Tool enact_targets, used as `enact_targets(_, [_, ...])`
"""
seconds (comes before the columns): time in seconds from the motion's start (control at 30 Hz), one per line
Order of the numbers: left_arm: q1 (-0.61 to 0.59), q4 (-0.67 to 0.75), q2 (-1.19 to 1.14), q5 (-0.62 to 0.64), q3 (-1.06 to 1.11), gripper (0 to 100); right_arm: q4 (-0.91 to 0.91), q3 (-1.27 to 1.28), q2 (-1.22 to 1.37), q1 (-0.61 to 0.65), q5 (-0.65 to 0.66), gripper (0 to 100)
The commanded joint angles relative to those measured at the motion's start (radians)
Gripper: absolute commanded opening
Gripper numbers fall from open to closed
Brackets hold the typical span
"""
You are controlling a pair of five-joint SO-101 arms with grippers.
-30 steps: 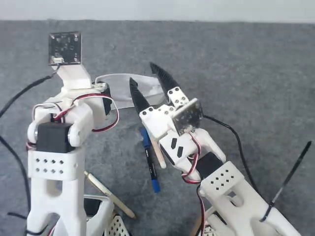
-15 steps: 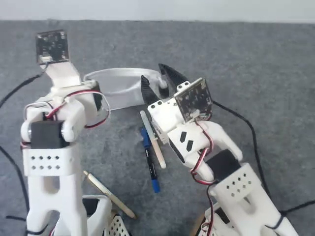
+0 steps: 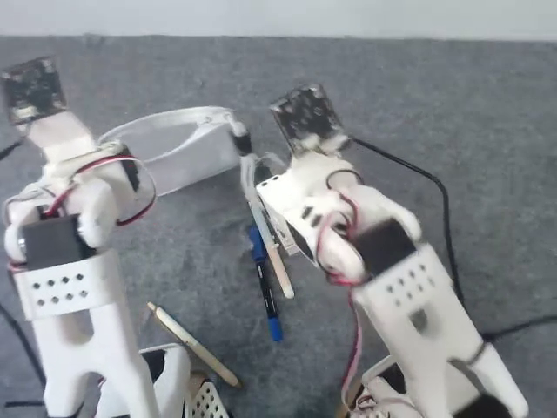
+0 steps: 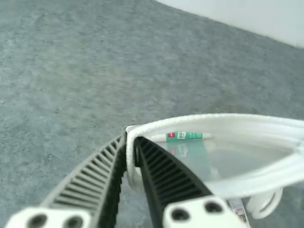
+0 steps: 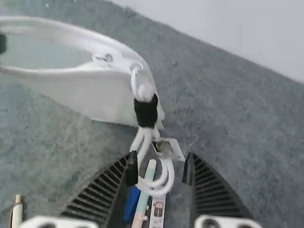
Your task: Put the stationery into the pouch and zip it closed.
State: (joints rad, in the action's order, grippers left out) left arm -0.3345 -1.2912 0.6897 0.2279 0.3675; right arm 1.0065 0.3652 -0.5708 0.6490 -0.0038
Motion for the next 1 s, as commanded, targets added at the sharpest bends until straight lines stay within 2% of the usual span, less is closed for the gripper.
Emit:
enact_targets(0.0, [-0.026, 0.031, 0.000, 0.011, -0.045, 1, 0.025, -0.086, 0.085, -0.018, -0.011, 14.6])
enact_targets(0.1, [-0.029, 0.031, 0.000, 0.011, -0.047, 1, 0.016, -0.092, 0.163, -0.018, -0.011, 14.5])
enact_targets(0.4, [-0.153, 0.043, 0.000, 0.011, -0.048, 1, 0.025, -0.149, 0.389, -0.033, -0.003, 14.5])
enact_targets(0.57, [-0.163, 0.043, 0.000, 0.011, -0.048, 1, 0.025, -0.189, 0.510, -0.067, -0.003, 14.5])
enact_targets(0.97, [-0.163, 0.038, 0.000, 0.011, -0.045, 1, 0.019, -0.256, 0.759, -0.039, 0.021, 14.4])
